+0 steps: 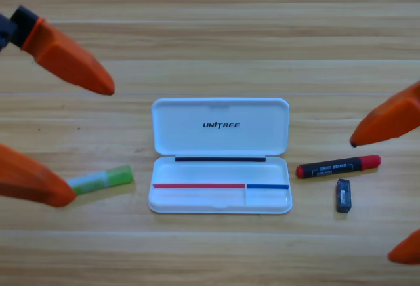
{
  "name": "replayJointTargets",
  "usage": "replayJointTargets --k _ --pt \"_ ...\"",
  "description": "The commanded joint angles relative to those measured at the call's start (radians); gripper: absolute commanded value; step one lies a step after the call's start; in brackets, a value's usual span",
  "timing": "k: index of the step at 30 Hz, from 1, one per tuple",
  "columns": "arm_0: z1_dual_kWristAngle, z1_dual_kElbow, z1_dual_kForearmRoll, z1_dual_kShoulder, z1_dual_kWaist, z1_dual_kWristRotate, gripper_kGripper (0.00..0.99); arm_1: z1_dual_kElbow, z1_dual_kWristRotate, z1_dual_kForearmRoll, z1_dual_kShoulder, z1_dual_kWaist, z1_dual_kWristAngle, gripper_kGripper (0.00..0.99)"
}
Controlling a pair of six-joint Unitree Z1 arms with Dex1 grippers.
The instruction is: Clean up eraser and pencils
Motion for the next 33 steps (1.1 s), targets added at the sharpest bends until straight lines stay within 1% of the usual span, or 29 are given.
replayJointTargets --k 1,6,11,17,20,25,27,29,31,33 --pt "0.014 0.005 0.005 0.031 -0.022 0.011 0.94 -0.001 0.011 0.022 0.036 0.027 0.002 0.986" --pt "0.022 0.005 0.008 0.038 -0.022 0.012 0.94 0.001 0.026 0.022 0.023 0.027 0.001 0.986" --pt "0.019 0.004 0.006 0.04 -0.022 0.012 0.951 0.015 0.056 0.022 -0.016 0.027 -0.022 0.988" --pt "0.019 0.001 0.006 0.043 -0.022 0.012 0.951 0.015 0.117 0.017 -0.038 0.012 -0.114 0.99" --pt "0.019 0.002 0.006 0.043 -0.022 0.012 0.951 0.018 0.144 0.016 -0.033 -0.024 -0.144 0.99" --pt "0.02 0.004 0.008 0.043 -0.022 0.012 0.953 0.039 0.212 0.014 0.002 -0.131 -0.194 0.99" --pt "0.02 0.004 0.008 0.042 -0.022 0.012 0.953 0.064 0.249 0.0 0.008 -0.148 -0.271 0.989" --pt "0.02 0.004 0.009 0.042 -0.022 0.012 0.953 0.065 0.342 0.002 0.043 -0.151 -0.364 0.983" --pt "0.022 0.005 0.012 0.042 -0.022 0.012 0.953 0.064 0.457 0.003 0.077 -0.152 -0.487 0.985" --pt "0.048 -0.001 0.012 0.043 -0.021 0.012 0.954 0.069 0.533 0.011 0.109 -0.166 -0.561 0.985"
